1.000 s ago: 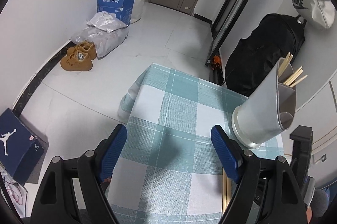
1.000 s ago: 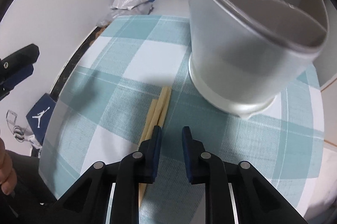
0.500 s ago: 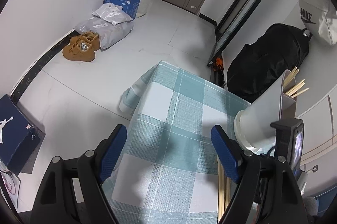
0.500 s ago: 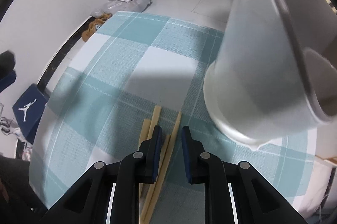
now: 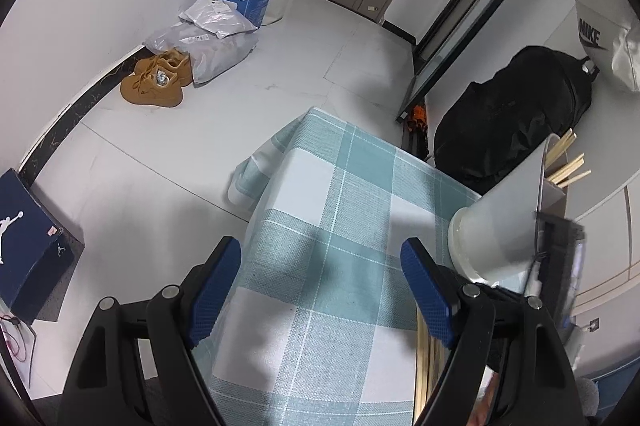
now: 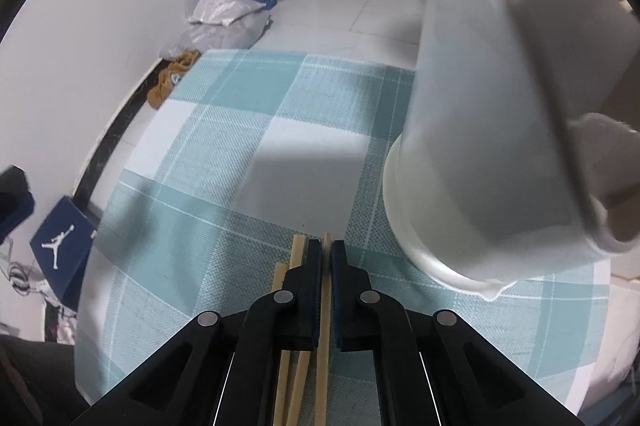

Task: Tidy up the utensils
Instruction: 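Close the right gripper on one chopstick and lift it while the left gripper approaches the pile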

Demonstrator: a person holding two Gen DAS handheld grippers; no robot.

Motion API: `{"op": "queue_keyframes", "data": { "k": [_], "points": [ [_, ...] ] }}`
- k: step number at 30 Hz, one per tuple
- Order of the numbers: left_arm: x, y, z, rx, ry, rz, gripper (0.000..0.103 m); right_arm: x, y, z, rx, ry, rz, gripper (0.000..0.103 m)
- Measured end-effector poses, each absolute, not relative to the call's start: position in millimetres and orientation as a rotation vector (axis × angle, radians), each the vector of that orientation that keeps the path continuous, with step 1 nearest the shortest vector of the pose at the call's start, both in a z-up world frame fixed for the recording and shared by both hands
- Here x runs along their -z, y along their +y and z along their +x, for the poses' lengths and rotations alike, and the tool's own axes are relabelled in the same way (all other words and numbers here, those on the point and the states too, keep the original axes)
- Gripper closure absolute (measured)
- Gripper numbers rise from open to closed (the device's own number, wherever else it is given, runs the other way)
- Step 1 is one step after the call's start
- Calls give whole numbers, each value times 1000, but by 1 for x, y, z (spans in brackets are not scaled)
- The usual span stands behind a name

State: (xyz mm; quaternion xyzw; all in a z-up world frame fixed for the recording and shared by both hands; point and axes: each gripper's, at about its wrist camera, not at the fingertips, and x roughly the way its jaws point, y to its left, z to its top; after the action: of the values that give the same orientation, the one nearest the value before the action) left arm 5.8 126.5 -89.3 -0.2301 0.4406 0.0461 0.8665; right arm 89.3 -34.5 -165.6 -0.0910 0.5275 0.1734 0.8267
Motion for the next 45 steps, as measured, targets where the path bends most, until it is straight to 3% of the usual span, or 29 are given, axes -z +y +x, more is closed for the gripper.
{"op": "queue_keyframes", "data": {
  "k": [14, 25, 45],
  "points": [
    [125, 69, 16, 75, 1145, -411, 24, 87, -114, 48, -504, 916, 106, 100],
    [140, 26, 20, 13, 1233, -209, 24, 91, -201, 39, -507, 887, 408, 100],
    [143, 20, 31, -124, 1253, -66, 23, 63, -232, 21, -520, 755, 408, 100]
  ]
}}
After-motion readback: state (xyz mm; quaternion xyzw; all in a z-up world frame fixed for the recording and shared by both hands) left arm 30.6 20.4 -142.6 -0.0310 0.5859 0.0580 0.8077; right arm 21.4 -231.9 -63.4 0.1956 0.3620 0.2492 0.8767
